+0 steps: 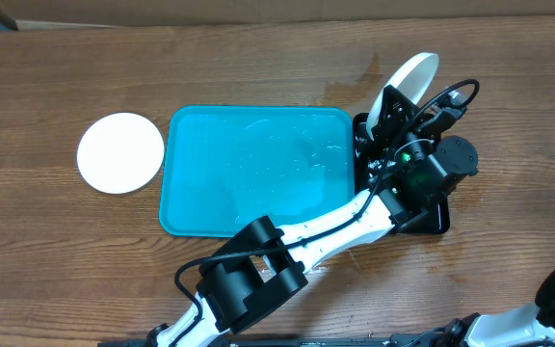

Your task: Clean dirty plates on tray and stack at the side

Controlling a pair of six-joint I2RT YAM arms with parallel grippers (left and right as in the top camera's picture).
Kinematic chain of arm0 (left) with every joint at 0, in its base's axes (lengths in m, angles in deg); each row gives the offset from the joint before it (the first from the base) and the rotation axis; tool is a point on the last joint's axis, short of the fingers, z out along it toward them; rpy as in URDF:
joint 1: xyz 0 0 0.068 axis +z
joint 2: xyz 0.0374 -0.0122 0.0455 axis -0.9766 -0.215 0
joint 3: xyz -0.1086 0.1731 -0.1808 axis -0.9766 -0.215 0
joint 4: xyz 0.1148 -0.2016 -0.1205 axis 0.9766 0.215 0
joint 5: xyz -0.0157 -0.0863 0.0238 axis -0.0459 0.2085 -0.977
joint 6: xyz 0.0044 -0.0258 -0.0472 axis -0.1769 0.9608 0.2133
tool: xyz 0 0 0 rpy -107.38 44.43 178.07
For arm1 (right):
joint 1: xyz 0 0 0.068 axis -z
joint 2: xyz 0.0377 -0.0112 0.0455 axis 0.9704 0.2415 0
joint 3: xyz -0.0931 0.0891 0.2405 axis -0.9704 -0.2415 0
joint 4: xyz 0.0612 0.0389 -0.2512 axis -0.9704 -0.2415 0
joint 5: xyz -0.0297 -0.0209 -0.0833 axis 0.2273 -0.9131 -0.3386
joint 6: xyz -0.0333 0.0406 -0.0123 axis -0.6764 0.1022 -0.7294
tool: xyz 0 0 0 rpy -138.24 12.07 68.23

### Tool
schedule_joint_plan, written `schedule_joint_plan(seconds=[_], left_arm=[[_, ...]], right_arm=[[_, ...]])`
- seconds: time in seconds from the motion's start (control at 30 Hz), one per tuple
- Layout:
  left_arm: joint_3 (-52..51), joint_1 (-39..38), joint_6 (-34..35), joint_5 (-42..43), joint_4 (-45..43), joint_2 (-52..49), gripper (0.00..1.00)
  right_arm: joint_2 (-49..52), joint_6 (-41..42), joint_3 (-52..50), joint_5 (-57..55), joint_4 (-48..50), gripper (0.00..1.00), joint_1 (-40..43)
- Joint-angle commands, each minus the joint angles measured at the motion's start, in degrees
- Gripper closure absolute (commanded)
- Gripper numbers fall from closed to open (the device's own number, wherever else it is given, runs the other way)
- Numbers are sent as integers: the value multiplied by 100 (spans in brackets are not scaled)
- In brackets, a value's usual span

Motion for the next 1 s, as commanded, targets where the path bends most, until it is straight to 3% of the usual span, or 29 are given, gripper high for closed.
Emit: schedule_joint_plan(seconds=[0.0, 0.27, 0.63, 0.83, 0.97], left_arm=[[7, -17, -133, -326, -157, 24, 96], [7, 59, -140, -173, -83, 444, 96], [7, 544, 619, 782, 1165, 811, 96], [7, 1220, 1421, 1110, 1714, 876, 96], [66, 1620, 2627, 2122, 3001, 1255, 96]], right_arm=[[-173, 24, 157, 28, 15, 0, 11], [-173, 24, 157, 26, 15, 0, 11], [-173, 24, 157, 28, 15, 0, 11], [-173, 24, 157, 26, 15, 0, 11], [-173, 24, 157, 28, 15, 0, 11]])
